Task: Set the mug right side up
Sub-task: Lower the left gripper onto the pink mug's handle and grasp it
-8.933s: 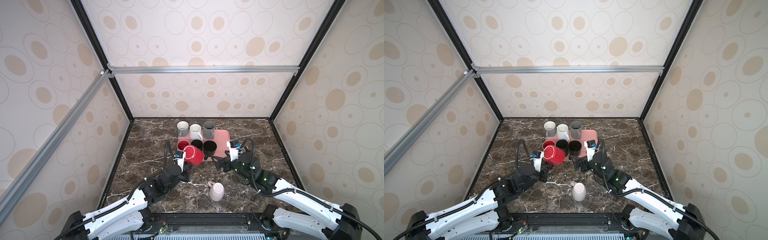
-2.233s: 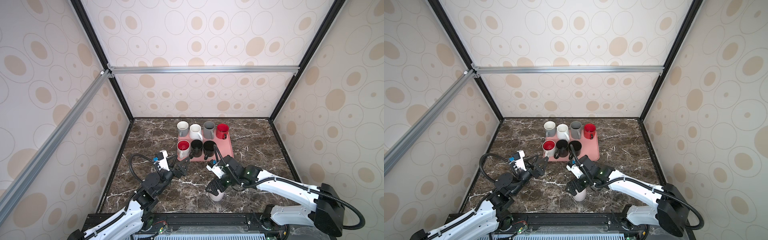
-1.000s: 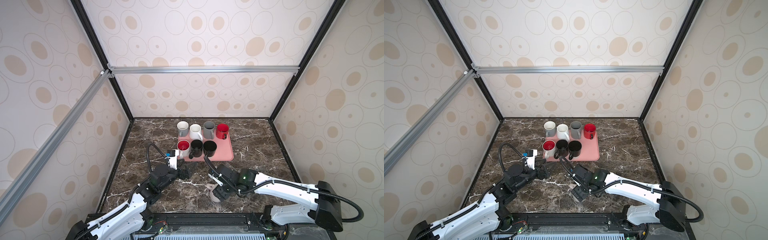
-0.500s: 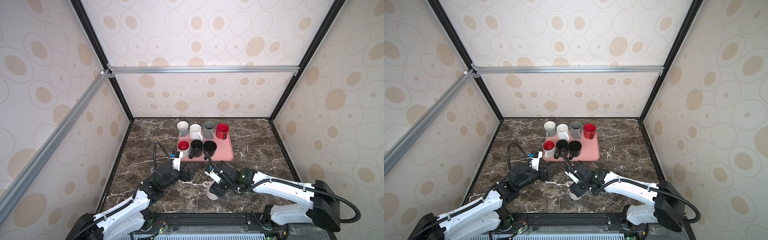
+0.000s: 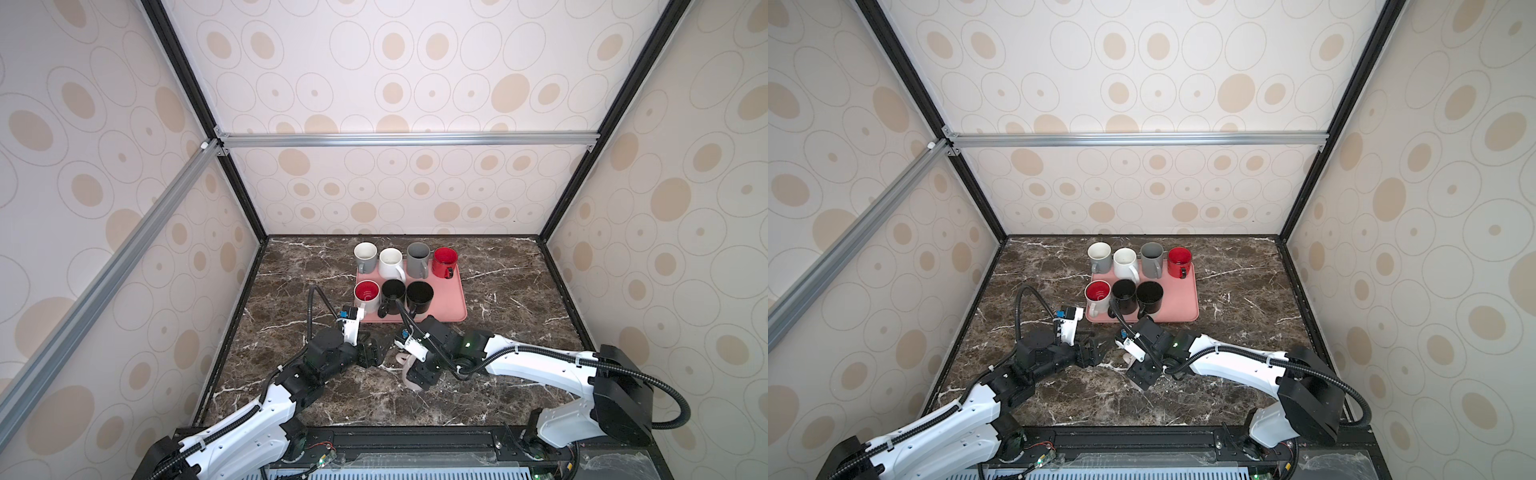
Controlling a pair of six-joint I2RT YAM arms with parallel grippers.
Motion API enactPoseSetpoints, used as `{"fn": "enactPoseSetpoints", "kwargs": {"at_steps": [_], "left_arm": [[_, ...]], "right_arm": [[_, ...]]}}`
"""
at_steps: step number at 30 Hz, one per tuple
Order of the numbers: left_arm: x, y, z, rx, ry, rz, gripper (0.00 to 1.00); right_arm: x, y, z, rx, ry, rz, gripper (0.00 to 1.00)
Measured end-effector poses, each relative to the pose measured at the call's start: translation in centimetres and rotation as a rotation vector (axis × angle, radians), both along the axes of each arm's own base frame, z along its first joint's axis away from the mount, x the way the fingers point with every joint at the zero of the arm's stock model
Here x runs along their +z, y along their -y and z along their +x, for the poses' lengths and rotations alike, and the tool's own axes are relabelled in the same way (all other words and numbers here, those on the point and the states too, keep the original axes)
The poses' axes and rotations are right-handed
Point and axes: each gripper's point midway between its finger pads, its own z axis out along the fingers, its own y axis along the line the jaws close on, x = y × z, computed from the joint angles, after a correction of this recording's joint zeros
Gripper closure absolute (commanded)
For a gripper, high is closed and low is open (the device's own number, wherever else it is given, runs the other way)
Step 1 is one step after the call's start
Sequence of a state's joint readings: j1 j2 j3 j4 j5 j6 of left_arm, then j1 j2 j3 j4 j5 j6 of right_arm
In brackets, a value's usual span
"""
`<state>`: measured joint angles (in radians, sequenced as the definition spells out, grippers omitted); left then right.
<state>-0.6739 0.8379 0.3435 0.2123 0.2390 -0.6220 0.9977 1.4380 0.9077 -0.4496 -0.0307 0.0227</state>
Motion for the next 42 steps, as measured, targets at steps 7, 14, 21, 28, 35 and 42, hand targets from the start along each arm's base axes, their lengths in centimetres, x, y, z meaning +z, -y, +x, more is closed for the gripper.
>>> {"fn": "enactPoseSetpoints", "kwargs": {"at_steps": [7,14,21,28,35,42], "left_arm": [[-0.3,0.2,-0.1,-0.011,-0.012,0.004,0.13],[-2.2,1.2,-0.7,-0.061,-0.064,0.034,0.14],[-5.8,4.3,-3.2,-0.193,-0.108,0.141,0.18],[-7.0,7.1,-3.1,-0.269,-0.037,0.243,0.21],[-6.8,8.2,-1.6,-0.273,0.107,0.304,0.36],[-7.6,8.9,-1.0,-0.295,0.172,0.348,0.45]], "right_arm": [[-1.1,2.9,0.1,-0.114,0.021,-0.05,0.13],[-0.9,6.4,1.7,-0.292,0.04,-0.055,0.13],[0.1,9.1,3.3,-0.446,0.042,0.005,0.14],[0.9,9.3,3.1,-0.476,0.037,0.072,0.14],[1.7,9.3,3.1,-0.486,0.043,0.105,0.14],[2.3,9.2,3.1,-0.487,0.044,0.128,0.14]]}}
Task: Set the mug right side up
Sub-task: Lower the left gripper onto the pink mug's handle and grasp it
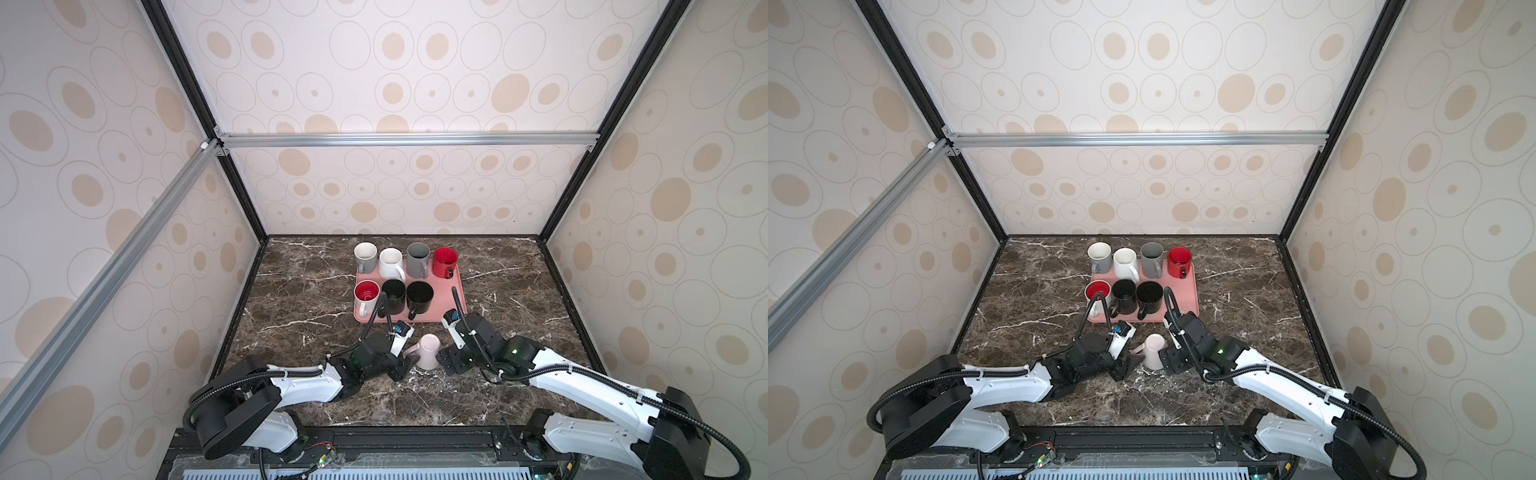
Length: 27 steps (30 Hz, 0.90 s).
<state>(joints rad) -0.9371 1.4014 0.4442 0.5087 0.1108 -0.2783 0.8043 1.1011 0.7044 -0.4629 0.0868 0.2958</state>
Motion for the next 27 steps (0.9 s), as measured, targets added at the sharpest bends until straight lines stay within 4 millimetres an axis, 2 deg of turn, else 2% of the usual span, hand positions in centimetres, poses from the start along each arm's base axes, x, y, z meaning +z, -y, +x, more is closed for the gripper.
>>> {"fn": "enactPoseSetpoints", "kwargs": {"at_steps": [6,10,12,13,15,17,22,27], "left_arm": [[0.0,1.1,-0.7,-0.071,0.005,-0.024,0.65],[0.2,1.7,-1.4,-0.114,-0.005,-0.042,0.74],[0.3,1.9,-1.9,-0.135,-0.015,-0.05,0.73],[0.3,2.0,-2.1,-0.142,-0.016,-0.051,0.69],[0.4,2.1,-2.5,-0.149,-0.017,-0.049,0.54],[0.4,2.0,-2.5,-0.14,-0.018,-0.044,0.5],[-0.3,1.6,-2.0,-0.104,-0.017,0.001,0.54],[-0.3,2.1,-1.0,-0.084,-0.002,0.026,0.58]], "right_arm": [[0.2,0.2,0.1,-0.009,0.005,0.007,0.14],[0.4,0.3,0.3,-0.016,0.009,0.012,0.14],[0.5,0.4,0.3,-0.02,0.012,0.015,0.14],[0.6,0.4,0.4,-0.021,0.013,0.016,0.14],[0.6,0.5,0.4,-0.023,0.015,0.017,0.14],[0.6,0.5,0.4,-0.025,0.015,0.017,0.14],[0.6,0.6,0.5,-0.029,0.014,0.017,0.14],[0.7,0.7,0.5,-0.032,0.015,0.018,0.13]]}}
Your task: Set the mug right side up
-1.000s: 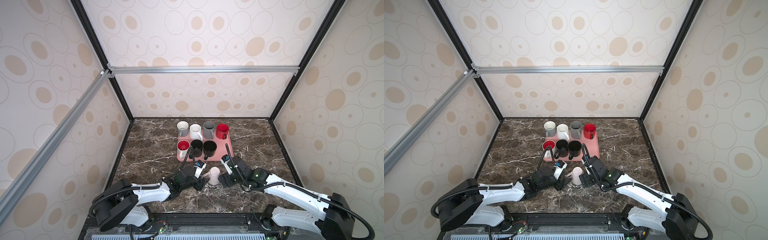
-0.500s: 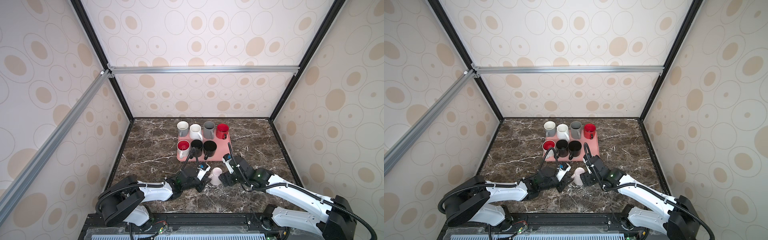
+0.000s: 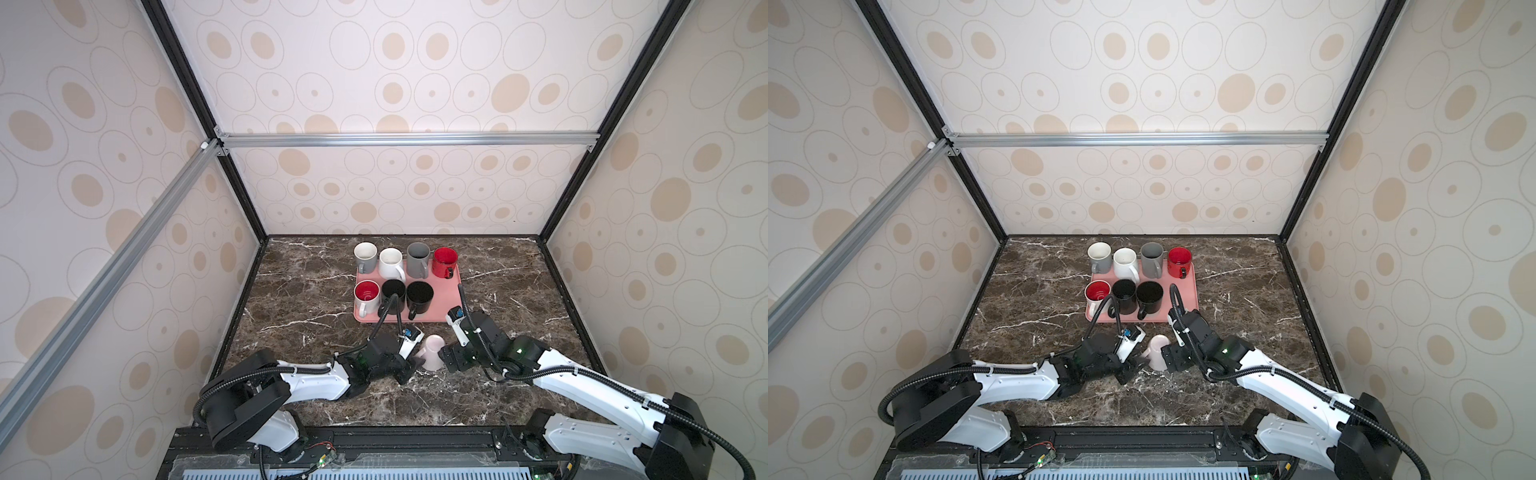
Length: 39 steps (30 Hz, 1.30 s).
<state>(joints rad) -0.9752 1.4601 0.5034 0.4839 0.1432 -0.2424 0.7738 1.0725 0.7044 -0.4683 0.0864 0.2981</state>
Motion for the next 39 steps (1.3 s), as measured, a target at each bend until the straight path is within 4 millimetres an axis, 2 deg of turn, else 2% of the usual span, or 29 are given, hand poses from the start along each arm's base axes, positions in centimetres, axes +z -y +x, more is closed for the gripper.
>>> {"fn": "enactPoseSetpoints", "kwargs": {"at_steps": [3,10,16,23,31,33,36,39], "left_arm": [[-0.2,0.2,0.2,-0.001,0.004,0.01,0.63],[-1.1,0.4,0.5,-0.007,0.009,0.04,0.65],[-1.8,0.4,0.5,-0.011,0.005,0.06,0.72],[-1.8,0.4,0.6,-0.011,0.014,0.065,0.78],[-1.7,0.1,1.1,0.009,0.05,0.088,0.8],[-1.7,0.1,1.2,0.011,0.062,0.095,0.85],[-1.6,0.0,1.3,0.017,0.079,0.101,0.99],[-1.6,-0.1,1.2,0.02,0.082,0.101,1.0]], "right_arm": [[0.2,0.1,0.0,-0.001,0.003,0.003,0.13],[0.3,0.1,0.0,-0.001,0.006,0.006,0.13],[0.3,0.1,0.0,-0.001,0.006,0.006,0.13],[0.1,0.1,-0.1,0.0,0.003,0.005,0.13],[0.2,0.1,-0.1,0.0,0.002,0.007,0.13],[0.2,0.1,-0.1,0.0,0.001,0.007,0.13],[0.2,0.1,-0.1,0.0,0.001,0.009,0.13],[0.2,0.0,-0.1,-0.002,-0.001,0.011,0.13]]}}
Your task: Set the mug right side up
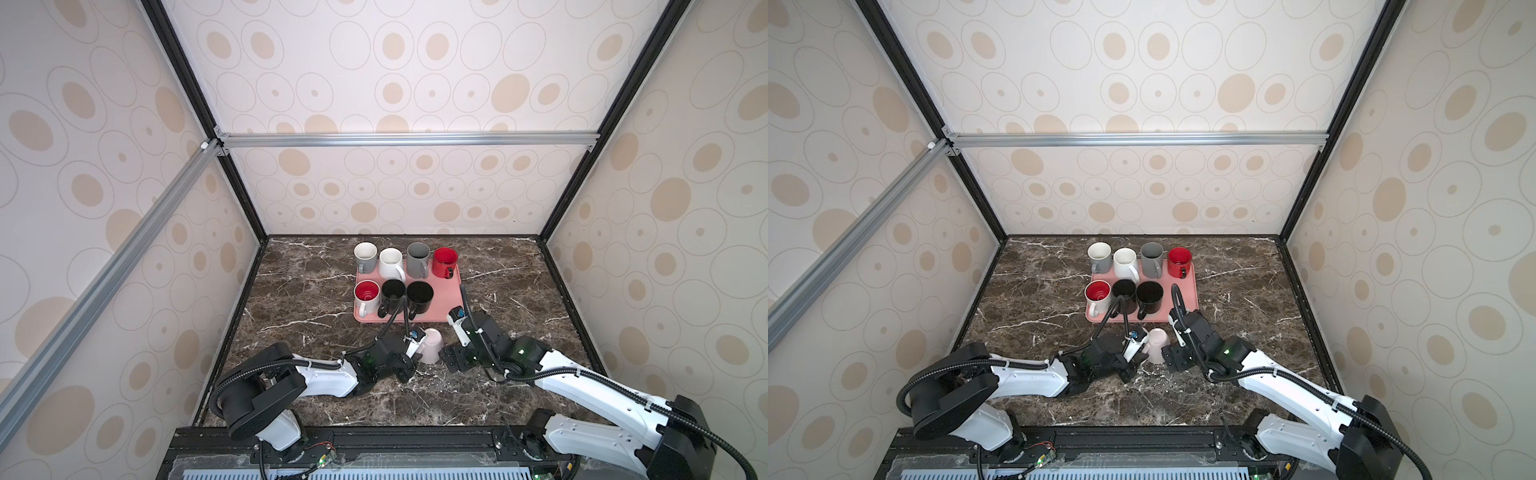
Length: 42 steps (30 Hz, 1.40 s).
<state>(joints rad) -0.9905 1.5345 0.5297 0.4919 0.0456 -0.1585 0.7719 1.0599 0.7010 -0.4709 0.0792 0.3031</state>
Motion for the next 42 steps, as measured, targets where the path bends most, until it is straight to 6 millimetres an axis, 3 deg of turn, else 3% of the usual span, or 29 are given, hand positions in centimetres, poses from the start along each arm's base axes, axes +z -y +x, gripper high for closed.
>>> {"fn": "enactPoseSetpoints", "kwargs": {"at_steps": [9,15,22,27,35,42], "left_arm": [[1.1,-1.0,-0.6,0.004,0.009,-0.027,1.0],[4.1,-1.2,-0.8,0.016,0.041,-0.112,1.0],[7.3,-1.7,-0.8,0.047,0.069,-0.207,1.0],[11.1,-2.9,-0.1,0.09,0.113,-0.314,1.0],[16.0,-6.3,2.7,0.209,0.152,-0.513,1.0],[20.9,-7.5,3.3,0.221,0.205,-0.714,1.0]], "right_arm": [[0.3,0.0,0.0,-0.007,0.009,0.016,0.13],[2.0,0.1,-0.1,-0.014,0.066,0.082,0.13],[5.2,-0.2,-0.6,0.004,0.165,0.222,0.14],[8.4,-0.8,-1.3,0.047,0.261,0.374,0.13],[11.3,-4.4,-2.5,0.183,0.27,0.605,0.13],[11.1,-8.1,-2.1,0.254,0.19,0.768,0.14]]}}
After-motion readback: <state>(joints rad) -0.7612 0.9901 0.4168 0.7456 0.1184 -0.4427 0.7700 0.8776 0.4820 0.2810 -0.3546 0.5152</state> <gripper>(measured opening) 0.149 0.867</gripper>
